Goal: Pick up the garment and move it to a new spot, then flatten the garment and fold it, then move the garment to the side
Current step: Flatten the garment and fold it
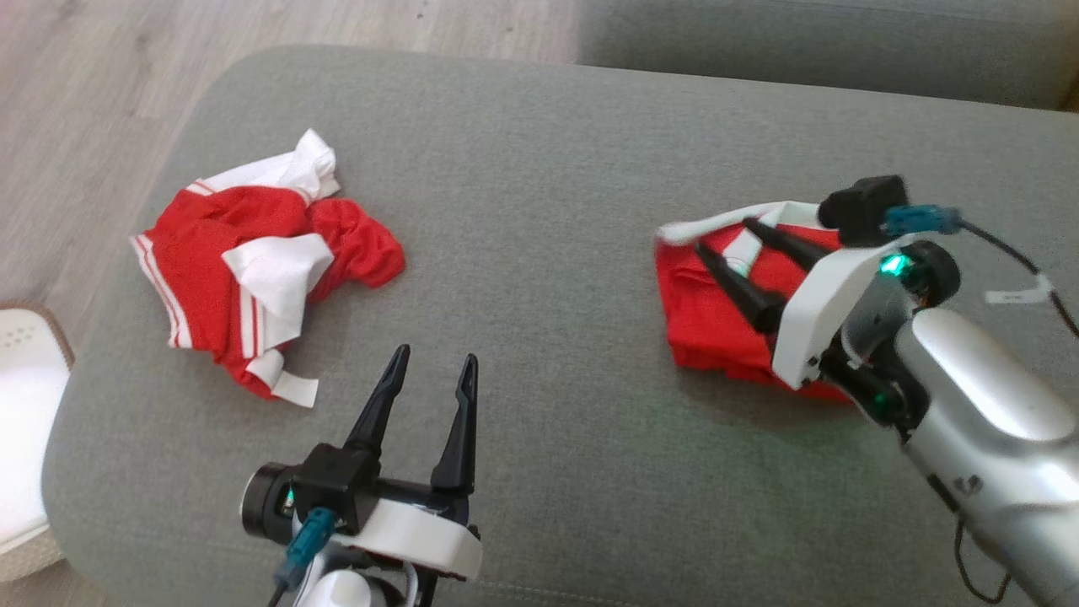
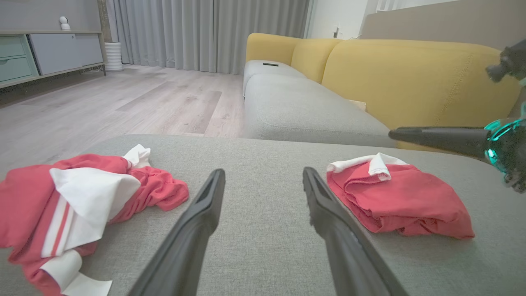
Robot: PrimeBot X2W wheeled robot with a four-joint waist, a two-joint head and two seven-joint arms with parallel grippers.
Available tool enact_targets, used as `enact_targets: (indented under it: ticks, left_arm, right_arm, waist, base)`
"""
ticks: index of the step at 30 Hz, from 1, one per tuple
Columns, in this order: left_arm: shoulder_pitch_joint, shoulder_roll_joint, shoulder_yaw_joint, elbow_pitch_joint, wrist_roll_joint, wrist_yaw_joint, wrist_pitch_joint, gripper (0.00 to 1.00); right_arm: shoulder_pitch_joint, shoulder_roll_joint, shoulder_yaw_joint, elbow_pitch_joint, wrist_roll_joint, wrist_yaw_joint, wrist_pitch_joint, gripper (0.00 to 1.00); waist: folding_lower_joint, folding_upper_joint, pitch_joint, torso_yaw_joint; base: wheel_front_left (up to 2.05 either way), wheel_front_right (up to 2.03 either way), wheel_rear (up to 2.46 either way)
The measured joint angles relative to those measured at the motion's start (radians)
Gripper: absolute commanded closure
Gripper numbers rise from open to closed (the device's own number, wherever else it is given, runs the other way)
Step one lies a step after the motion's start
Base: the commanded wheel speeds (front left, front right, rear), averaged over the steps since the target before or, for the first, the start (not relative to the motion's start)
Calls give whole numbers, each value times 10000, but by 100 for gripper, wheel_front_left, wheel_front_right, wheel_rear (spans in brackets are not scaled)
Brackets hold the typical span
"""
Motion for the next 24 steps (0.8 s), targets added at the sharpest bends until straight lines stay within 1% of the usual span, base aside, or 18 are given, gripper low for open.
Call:
enact_targets:
  ticks: [4, 9, 12, 13, 14, 19, 24]
  left_arm:
    - [3, -2, 67, 15, 10, -6, 0, 0]
    - [7, -2, 111, 10, 27, -13, 0, 0]
    - [10, -2, 142, 4, 29, -48, 0, 0]
    - [12, -2, 157, 4, 42, -59, 0, 0]
    - [15, -2, 155, 4, 90, -88, 0, 0]
    - [-10, -2, 23, -10, 113, -146, 0, 0]
    - [-43, -2, -199, -8, 98, -138, 0, 0]
  right_arm:
    - [13, -157, -489, -209, -58, 0, -830, 0]
    - [407, -851, -1319, -167, -337, 0, -1287, 0]
    - [970, -1133, -1492, -90, -539, 0, -1421, 0]
    - [1271, -1135, -1446, -79, -554, 0, -1411, 54]
    - [1348, -1129, -1363, -73, -543, 0, -1308, 100]
    - [1326, -982, -1172, 550, -512, 0, -803, 100]
    - [700, -878, -685, 1260, -184, 0, -36, 100]
  waist:
    - [0, 0, -90, -180]
    - [0, 0, -166, -270]
    - [0, 0, -178, -273]
    - [-1, 0, -183, -258]
    - [-1, 0, -176, -236]
    - [-1, 0, -35, 55]
    - [0, 0, 181, 573]
  base:
    - [0, 0, 0]
    - [0, 0, 0]
    - [0, 0, 0]
    - [0, 0, 0]
    - [0, 0, 0]
    - [0, 0, 0]
    - [0, 0, 0]
